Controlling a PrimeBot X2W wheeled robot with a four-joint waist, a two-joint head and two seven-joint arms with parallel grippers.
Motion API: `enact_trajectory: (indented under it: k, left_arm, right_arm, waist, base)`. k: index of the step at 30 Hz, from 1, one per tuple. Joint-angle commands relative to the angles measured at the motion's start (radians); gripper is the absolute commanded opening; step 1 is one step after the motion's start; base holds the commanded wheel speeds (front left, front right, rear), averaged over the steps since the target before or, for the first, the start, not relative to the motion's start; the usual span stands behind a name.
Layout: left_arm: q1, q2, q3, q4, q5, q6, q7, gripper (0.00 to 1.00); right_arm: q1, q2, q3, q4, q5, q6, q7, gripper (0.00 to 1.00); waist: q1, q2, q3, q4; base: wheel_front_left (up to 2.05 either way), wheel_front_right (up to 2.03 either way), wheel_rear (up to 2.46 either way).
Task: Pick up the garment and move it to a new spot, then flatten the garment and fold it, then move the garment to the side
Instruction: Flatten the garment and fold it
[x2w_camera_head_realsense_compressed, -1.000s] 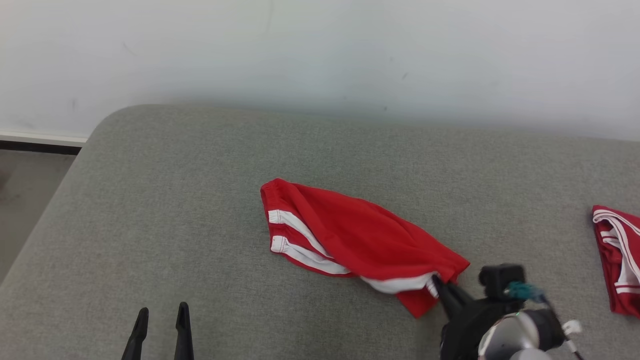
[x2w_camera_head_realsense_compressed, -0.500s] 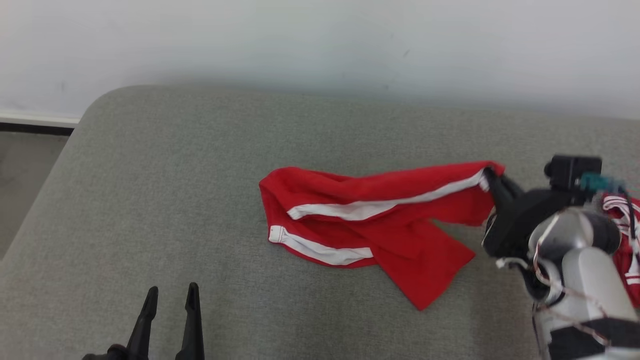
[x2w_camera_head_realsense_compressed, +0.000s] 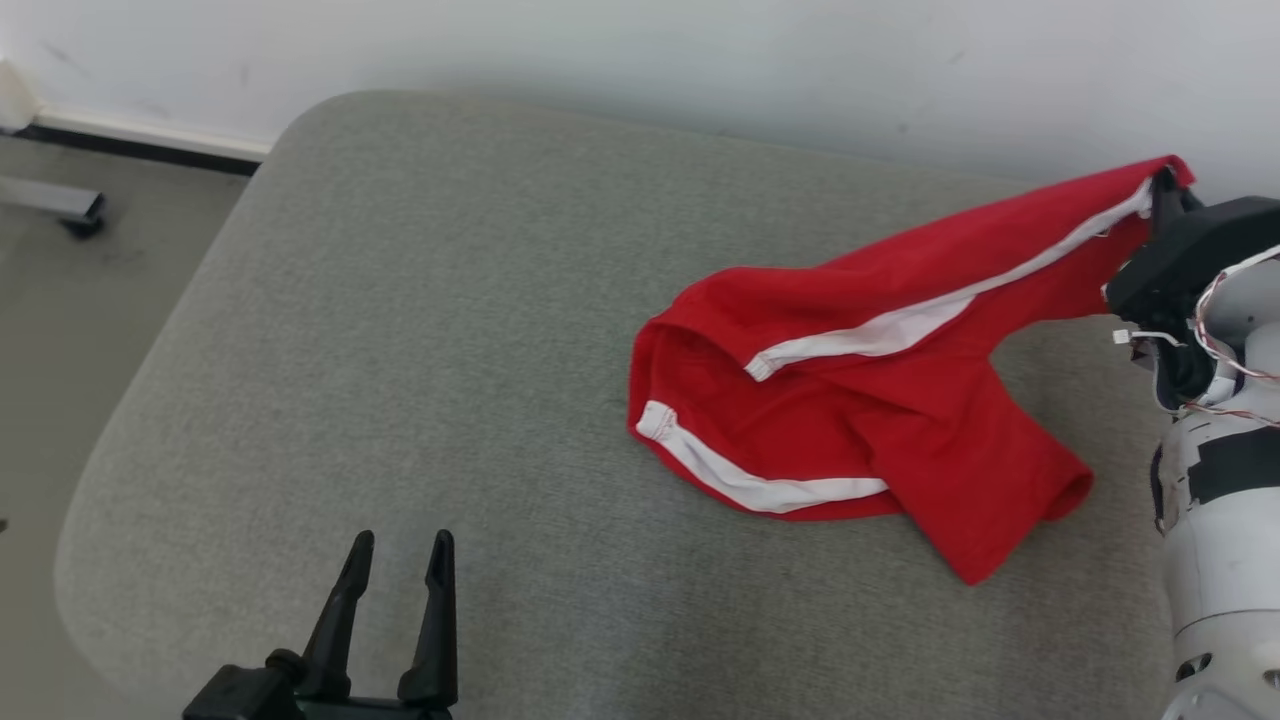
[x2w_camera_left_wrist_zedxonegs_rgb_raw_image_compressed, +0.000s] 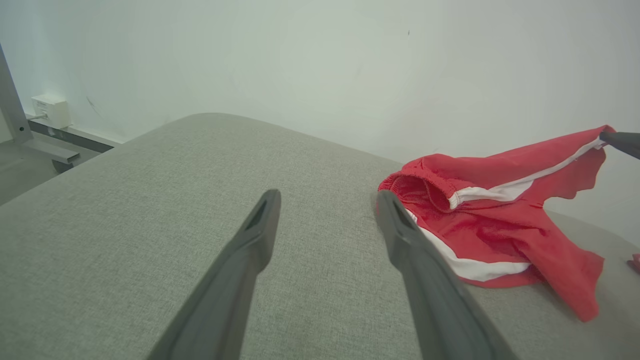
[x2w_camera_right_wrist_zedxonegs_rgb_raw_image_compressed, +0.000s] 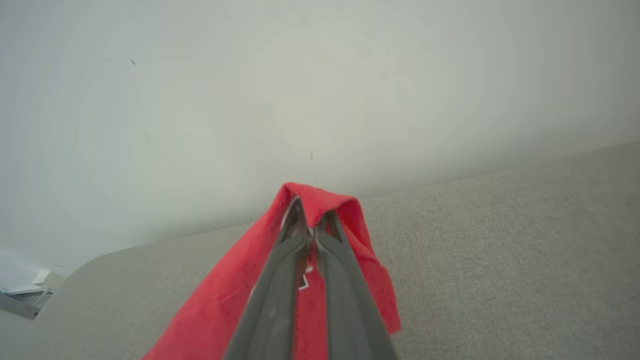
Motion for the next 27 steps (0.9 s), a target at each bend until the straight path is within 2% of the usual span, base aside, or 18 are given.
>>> enact_trajectory:
  k: [1, 2, 5, 8, 12, 15, 21, 24, 27]
  left_arm:
    - [-0.017, 0.000, -0.014, 0.007, -0.011, -0.005, 0.000, 1.00]
    - [-0.019, 0.000, -0.022, 0.010, -0.011, -0.006, 0.000, 1.00]
    - [-0.021, 0.000, -0.032, 0.016, -0.014, -0.004, 0.000, 1.00]
    - [-0.019, 0.000, -0.034, 0.019, -0.014, -0.002, 0.000, 1.00]
    - [-0.003, 0.000, -0.016, 0.025, -0.009, 0.002, 0.000, 1.00]
    - [0.003, 0.000, 0.000, 0.024, -0.012, 0.004, 0.000, 1.00]
    - [0.027, 0.000, 0.030, 0.026, -0.007, 0.002, 0.000, 1.00]
    - [0.041, 0.000, 0.044, 0.025, -0.008, 0.002, 0.000, 1.00]
    - [0.049, 0.000, 0.056, 0.023, -0.005, 0.003, 0.000, 1.00]
  right_arm:
    - [-0.030, -0.020, -0.051, 0.070, -0.045, -0.002, -0.034, 0.49]
    - [-0.040, -0.029, -0.078, 0.101, -0.066, -0.002, -0.051, 1.00]
    - [-0.065, -0.049, -0.155, 0.174, -0.135, -0.002, -0.098, 1.00]
    - [-0.073, -0.055, -0.188, 0.215, -0.181, -0.002, -0.111, 1.00]
    - [-0.087, -0.035, -0.185, 0.294, -0.253, -0.002, -0.106, 1.00]
    - [-0.093, -0.011, -0.101, 0.326, -0.256, -0.002, -0.125, 1.00]
    - [-0.046, 0.044, 0.137, 0.356, -0.129, -0.002, -0.161, 1.00]
    - [0.029, 0.056, 0.274, 0.311, -0.043, -0.002, -0.171, 1.00]
    - [0.138, 0.059, 0.397, 0.213, 0.031, -0.002, -0.175, 1.00]
  waist:
    - [-0.0002, -0.0001, 0.031, 0.064]
    - [-0.0002, -0.0001, 0.030, 0.072]
    - [-0.0002, -0.0001, 0.027, 0.087]
    - [-0.0002, -0.0001, 0.024, 0.088]
    - [-0.0002, -0.0001, 0.005, 0.064]
    - [-0.0002, -0.0001, -0.010, 0.039]
    - [-0.0002, -0.0001, -0.046, -0.023]
    - [-0.0002, -0.0001, -0.058, -0.055]
    - [-0.0002, -0.0001, -0.063, -0.081]
  base:
    - [0.00, 0.00, 0.00]
    - [0.00, 0.00, 0.00]
    - [0.00, 0.00, 0.00]
    - [0.00, 0.00, 0.00]
    - [0.00, 0.00, 0.00]
    - [0.00, 0.00, 0.00]
    - [0.00, 0.00, 0.00]
    - [0.00, 0.00, 0.00]
    - [0.00, 0.00, 0.00]
